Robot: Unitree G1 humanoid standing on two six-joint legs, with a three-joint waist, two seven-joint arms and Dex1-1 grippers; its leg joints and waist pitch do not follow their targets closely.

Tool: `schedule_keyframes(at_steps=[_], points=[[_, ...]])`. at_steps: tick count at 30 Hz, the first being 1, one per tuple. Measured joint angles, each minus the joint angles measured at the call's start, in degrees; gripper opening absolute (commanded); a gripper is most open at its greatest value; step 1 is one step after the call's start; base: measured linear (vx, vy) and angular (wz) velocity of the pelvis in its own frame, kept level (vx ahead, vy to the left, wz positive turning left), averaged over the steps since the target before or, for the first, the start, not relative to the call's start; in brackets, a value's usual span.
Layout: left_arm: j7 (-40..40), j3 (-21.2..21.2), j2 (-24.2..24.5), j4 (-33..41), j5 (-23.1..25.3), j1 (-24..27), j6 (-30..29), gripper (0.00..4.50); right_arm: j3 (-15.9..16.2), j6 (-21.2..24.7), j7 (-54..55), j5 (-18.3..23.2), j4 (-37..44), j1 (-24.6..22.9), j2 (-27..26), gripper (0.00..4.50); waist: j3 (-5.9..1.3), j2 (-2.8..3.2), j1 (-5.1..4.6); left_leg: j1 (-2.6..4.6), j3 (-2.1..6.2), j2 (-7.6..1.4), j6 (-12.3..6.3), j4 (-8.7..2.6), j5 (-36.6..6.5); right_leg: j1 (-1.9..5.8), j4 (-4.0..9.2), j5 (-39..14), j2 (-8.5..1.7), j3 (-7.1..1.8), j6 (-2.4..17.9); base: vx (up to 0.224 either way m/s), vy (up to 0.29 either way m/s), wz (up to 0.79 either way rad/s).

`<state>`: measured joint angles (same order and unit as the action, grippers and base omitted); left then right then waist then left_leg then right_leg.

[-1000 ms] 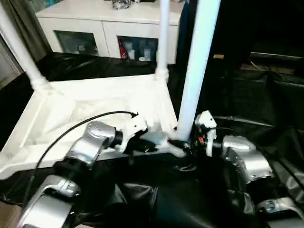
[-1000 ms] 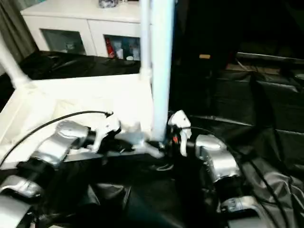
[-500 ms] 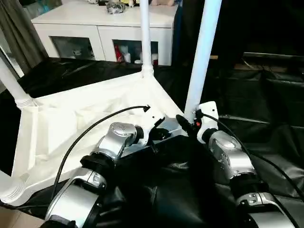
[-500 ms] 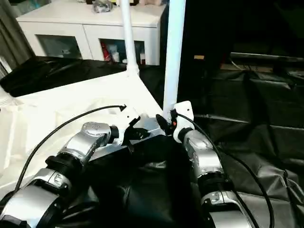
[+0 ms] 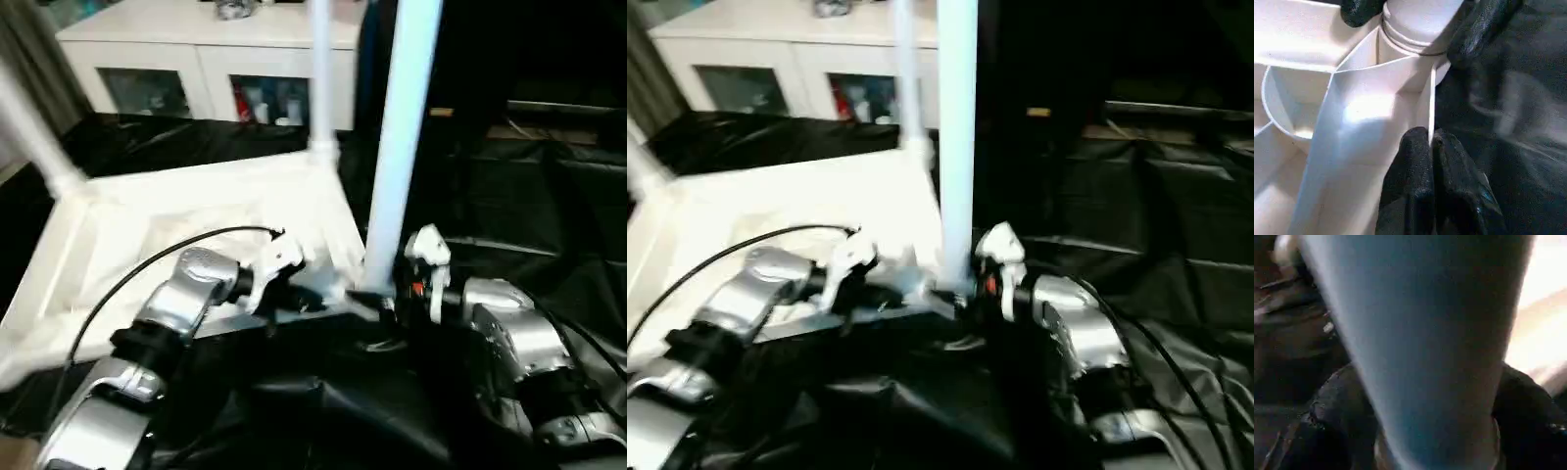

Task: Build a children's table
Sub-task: Rotate leg to tighten

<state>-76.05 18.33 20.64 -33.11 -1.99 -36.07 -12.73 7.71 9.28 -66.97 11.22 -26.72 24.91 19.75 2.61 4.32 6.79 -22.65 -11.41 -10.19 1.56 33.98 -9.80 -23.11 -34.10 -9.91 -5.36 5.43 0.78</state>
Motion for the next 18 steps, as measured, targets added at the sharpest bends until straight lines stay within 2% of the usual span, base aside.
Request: schedule_keyframes(at_steps=[2,6,7,13,18], points=[[-1.5,0.3,0.8,1.0,-0.3,0.4,-0.2,0.0,0.5,0.1,-2.0,0.4,0.2,0.0,0.9,3.57,0.03,-0.09,0.03,0.0,-0.02,0.01,0.0,0.04,0.0,0.03,-0.02,0.0,-0.01,-0.03,0.0,0.0,0.0,0.0],[-1.8,0.3,1.3,1.0,-0.3,0.4,0.1,0.0,1.2,0.1,-3.5,0.4,0.4,0.0,1.3,3.37,0.24,-0.71,-0.1,0.04,-0.01,-0.02,0.02,0.05,0.0,0.04,-0.15,0.0,-0.01,-0.02,0.0,0.0,0.0,0.0],[-1.8,0.3,1.4,1.0,-0.3,0.4,0.1,0.0,1.2,0.1,-3.4,0.3,0.3,0.1,1.3,3.14,0.31,-0.82,-0.13,0.05,-0.01,-0.02,0.02,0.05,0.0,0.03,-0.19,0.0,-0.01,-0.02,0.0,0.0,0.0,0.0],[-1.1,0.2,1.8,3.1,-0.4,1.7,-0.5,0.0,1.6,0.1,-3.6,0.2,0.3,0.1,1.3,2.72,0.44,-1.25,-0.11,0.05,-0.02,-0.02,0.02,0.06,0.0,0.02,-0.24,0.0,-0.01,-0.04,0.0,0.0,0.0,0.0],[1.8,-0.1,0.7,3.0,-0.4,1.8,-0.5,0.0,1.2,0.4,-0.9,-0.1,-0.2,0.0,0.2,2.62,0.44,-1.52,-0.03,0.04,-0.02,-0.03,0.02,0.12,0.0,0.02,-0.27,0.0,-0.01,-0.04,0.0,0.0,0.0,0.0]])
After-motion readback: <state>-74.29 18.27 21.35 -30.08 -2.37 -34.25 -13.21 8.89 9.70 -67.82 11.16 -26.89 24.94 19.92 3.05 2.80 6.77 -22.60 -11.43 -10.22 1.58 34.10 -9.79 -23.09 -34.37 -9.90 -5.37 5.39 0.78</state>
